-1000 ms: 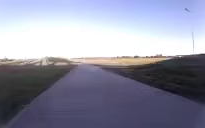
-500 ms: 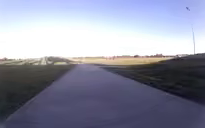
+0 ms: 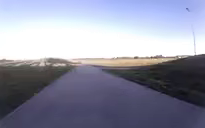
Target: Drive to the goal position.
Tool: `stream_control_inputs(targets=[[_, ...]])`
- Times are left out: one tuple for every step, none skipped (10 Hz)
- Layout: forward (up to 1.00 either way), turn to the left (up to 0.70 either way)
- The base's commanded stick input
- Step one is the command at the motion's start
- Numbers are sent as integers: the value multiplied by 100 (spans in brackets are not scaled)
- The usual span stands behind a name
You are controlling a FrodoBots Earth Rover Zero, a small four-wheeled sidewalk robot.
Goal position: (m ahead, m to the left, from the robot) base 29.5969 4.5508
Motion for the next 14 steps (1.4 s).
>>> stream_control_inputs(targets=[[70, 3], [70, 3], [70, 3], [70, 4], [70, 6], [70, 6], [70, 6], [70, 6], [70, 7], [70, 8], [70, 9], [70, 9], [70, 9], [70, 9]])
